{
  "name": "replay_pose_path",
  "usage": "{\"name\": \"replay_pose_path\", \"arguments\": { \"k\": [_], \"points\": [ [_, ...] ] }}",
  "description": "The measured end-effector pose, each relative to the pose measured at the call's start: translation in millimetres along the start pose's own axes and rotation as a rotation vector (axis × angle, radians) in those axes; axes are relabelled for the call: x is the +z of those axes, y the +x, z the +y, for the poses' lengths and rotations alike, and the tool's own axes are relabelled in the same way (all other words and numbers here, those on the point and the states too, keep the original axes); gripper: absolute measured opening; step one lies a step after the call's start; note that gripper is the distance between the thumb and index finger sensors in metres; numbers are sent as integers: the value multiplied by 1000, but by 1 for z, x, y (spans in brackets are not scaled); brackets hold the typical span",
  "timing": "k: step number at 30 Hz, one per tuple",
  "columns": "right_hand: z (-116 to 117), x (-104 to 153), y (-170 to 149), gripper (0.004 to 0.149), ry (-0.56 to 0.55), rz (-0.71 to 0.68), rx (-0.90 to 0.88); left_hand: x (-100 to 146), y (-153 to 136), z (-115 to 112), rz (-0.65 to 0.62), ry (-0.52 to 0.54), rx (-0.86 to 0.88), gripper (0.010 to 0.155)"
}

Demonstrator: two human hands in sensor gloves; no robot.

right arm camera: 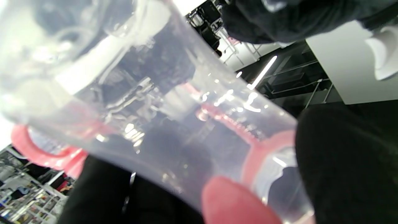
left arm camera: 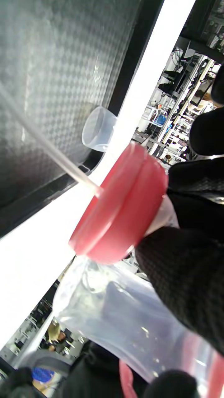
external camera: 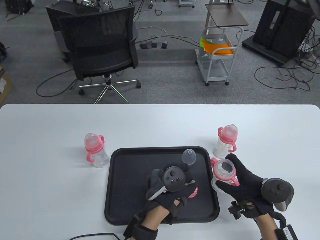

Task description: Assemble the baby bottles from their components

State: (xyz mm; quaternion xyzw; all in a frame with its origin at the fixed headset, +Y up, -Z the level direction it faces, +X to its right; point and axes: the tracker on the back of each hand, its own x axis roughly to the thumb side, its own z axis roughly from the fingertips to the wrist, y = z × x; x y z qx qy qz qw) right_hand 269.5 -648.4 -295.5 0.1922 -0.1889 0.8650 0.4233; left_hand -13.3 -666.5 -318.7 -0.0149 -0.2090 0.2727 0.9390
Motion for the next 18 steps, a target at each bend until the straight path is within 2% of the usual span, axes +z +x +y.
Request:
{"name": "replay_pose_path", "arguments": {
  "k": [6, 10, 18],
  "points": [
    [3, -1, 5, 97, 19, -18, 19, 4, -6, 15, -23, 86, 90, 39],
    [2, 0, 14, 96, 27, -38, -42, 7, -2, 25, -37, 172, 108, 37],
    [11, 2, 30, 96, 71, -98, 159, 15, 6, 43, -67, 272, 115, 37]
  ]
}}
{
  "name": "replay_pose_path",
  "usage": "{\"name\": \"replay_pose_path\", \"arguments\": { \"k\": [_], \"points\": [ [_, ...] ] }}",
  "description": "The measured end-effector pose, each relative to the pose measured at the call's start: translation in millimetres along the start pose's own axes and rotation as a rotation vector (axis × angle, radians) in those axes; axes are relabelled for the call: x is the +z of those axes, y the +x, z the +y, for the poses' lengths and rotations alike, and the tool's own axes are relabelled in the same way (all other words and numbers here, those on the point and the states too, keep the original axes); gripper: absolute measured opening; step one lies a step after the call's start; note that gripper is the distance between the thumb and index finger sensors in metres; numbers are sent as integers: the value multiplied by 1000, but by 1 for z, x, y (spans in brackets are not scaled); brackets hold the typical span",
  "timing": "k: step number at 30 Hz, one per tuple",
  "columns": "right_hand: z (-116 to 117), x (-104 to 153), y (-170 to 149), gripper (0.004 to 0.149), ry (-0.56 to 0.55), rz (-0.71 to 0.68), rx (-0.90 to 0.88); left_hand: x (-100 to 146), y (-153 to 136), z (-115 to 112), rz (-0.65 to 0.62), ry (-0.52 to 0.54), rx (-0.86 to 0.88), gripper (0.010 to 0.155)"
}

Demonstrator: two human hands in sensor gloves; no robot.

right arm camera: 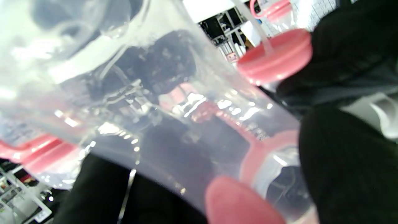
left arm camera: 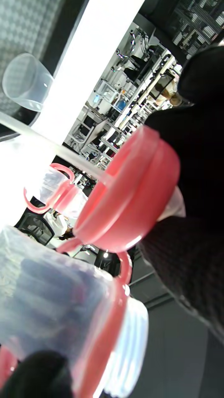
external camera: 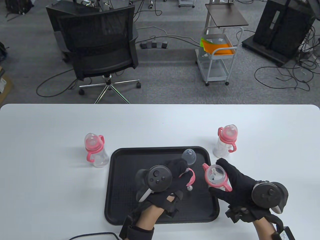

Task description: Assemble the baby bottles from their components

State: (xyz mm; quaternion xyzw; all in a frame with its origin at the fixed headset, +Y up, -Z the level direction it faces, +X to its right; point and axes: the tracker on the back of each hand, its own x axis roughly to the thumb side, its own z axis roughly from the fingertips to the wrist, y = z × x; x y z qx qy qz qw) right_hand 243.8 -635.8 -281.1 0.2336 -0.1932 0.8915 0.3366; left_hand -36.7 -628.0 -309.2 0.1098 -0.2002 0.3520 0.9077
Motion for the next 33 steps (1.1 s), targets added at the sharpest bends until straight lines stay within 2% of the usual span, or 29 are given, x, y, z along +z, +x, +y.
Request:
{"name": "replay_pose_path", "arguments": {
  "k": [4, 8, 13, 28, 33],
  "points": [
    [4, 0, 1, 96, 37, -6, 53, 0, 8, 14, -26, 52, 40, 37],
    [15, -2, 2, 96, 135, -13, 94, 3, 16, 30, -55, 98, 33, 38],
    [26, -2, 7, 96, 225, -36, 263, 6, 22, 45, -75, 138, 65, 38],
    [53, -2, 7, 96, 422, -32, 498, 5, 55, 65, -157, 187, 70, 39],
    [56, -1, 12, 96, 451, -48, 460, 8, 68, 72, -185, 189, 60, 39]
  ]
}}
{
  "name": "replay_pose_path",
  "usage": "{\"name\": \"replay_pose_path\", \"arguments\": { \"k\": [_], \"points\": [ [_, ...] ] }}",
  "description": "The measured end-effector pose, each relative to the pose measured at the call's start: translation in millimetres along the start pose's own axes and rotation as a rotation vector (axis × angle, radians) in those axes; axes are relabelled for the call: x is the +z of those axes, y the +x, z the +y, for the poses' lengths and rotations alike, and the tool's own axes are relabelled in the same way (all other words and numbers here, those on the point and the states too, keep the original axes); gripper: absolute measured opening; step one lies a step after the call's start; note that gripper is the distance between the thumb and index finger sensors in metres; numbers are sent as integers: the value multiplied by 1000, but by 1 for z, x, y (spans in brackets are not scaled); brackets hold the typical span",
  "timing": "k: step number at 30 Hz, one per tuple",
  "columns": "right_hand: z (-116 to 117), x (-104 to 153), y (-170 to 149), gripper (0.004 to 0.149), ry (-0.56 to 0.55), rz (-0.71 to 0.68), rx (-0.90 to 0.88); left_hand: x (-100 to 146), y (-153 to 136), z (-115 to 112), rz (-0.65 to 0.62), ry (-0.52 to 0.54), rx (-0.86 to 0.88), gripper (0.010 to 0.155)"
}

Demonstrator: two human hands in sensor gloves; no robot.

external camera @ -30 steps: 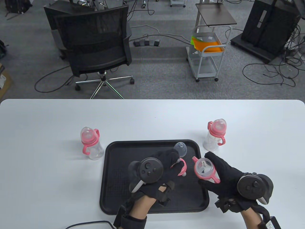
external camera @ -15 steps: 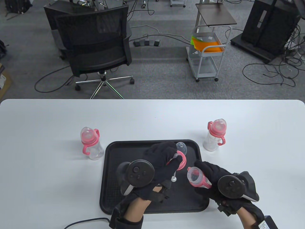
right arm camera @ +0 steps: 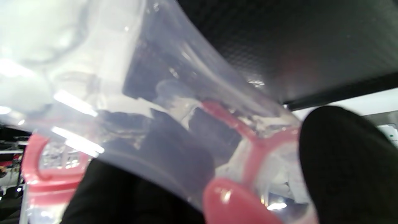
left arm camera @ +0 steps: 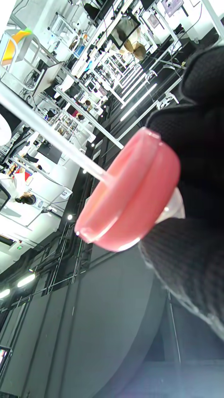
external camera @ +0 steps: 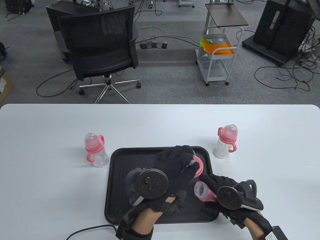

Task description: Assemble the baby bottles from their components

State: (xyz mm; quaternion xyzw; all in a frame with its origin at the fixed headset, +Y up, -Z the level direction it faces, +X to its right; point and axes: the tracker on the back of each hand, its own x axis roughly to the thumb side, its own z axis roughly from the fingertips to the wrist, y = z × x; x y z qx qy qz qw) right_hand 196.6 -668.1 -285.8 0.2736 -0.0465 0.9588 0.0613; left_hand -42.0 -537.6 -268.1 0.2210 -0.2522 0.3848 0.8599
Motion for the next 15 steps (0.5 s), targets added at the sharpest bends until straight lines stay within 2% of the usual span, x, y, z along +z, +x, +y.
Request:
{"name": "replay_pose_path", "arguments": {
  "k": [9, 15],
  "points": [
    [-4, -1, -9, 97, -73, 56, -191, -9, 25, -7, -44, -19, -3, 39],
    [-9, 2, -8, 97, -111, 12, -305, -8, 23, -20, -40, -39, -8, 39]
  ]
}}
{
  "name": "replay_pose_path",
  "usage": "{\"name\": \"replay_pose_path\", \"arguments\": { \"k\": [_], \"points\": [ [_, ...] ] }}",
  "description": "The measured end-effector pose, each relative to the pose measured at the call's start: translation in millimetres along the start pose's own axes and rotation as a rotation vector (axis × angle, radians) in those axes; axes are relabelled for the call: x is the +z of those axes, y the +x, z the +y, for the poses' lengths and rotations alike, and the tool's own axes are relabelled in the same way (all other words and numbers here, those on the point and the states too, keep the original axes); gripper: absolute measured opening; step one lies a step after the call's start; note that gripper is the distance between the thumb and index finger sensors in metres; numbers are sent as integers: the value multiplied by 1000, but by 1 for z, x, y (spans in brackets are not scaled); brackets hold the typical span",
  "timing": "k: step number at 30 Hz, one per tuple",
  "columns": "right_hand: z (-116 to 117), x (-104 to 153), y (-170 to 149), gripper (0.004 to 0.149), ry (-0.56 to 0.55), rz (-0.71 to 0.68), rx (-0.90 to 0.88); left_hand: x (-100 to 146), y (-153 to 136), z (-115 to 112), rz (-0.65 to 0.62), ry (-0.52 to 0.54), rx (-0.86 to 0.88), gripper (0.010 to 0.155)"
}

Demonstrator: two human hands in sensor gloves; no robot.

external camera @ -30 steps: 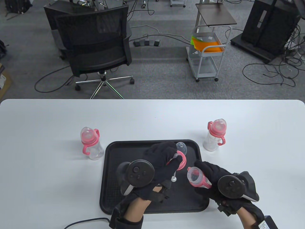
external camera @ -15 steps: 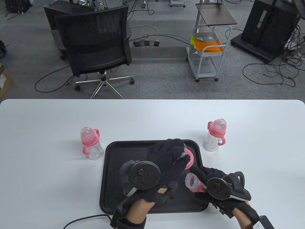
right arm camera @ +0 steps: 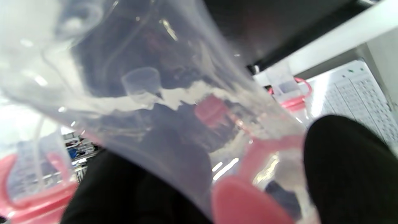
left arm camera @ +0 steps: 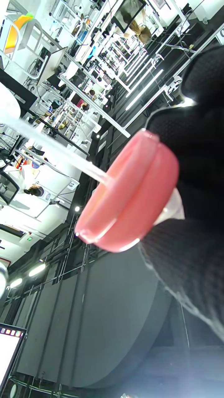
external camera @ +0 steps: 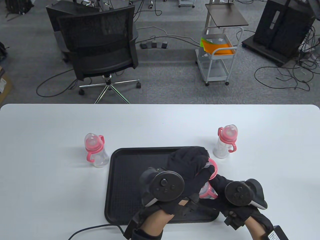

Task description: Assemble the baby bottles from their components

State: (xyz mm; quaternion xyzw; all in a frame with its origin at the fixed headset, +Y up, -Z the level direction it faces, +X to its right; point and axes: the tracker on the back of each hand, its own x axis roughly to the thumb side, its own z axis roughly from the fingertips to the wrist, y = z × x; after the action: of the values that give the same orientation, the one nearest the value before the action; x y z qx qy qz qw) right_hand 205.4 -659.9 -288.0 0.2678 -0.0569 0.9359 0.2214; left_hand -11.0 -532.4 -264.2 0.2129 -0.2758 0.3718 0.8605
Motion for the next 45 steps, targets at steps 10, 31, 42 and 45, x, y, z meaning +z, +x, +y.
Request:
{"name": "replay_pose_path", "arguments": {
  "k": [10, 31, 42, 45],
  "points": [
    [-12, 4, -2, 97, -97, -29, -175, 20, -43, -16, 71, -27, 104, 42],
    [-6, 7, 1, 99, -144, -43, -158, 56, -85, -65, 198, -49, 461, 49],
    [0, 6, 8, 99, -132, -45, 15, 54, -84, -64, 168, -233, 255, 88],
    [4, 5, 9, 99, -109, -49, 36, 53, -80, -63, 168, -261, 140, 94]
  ]
}}
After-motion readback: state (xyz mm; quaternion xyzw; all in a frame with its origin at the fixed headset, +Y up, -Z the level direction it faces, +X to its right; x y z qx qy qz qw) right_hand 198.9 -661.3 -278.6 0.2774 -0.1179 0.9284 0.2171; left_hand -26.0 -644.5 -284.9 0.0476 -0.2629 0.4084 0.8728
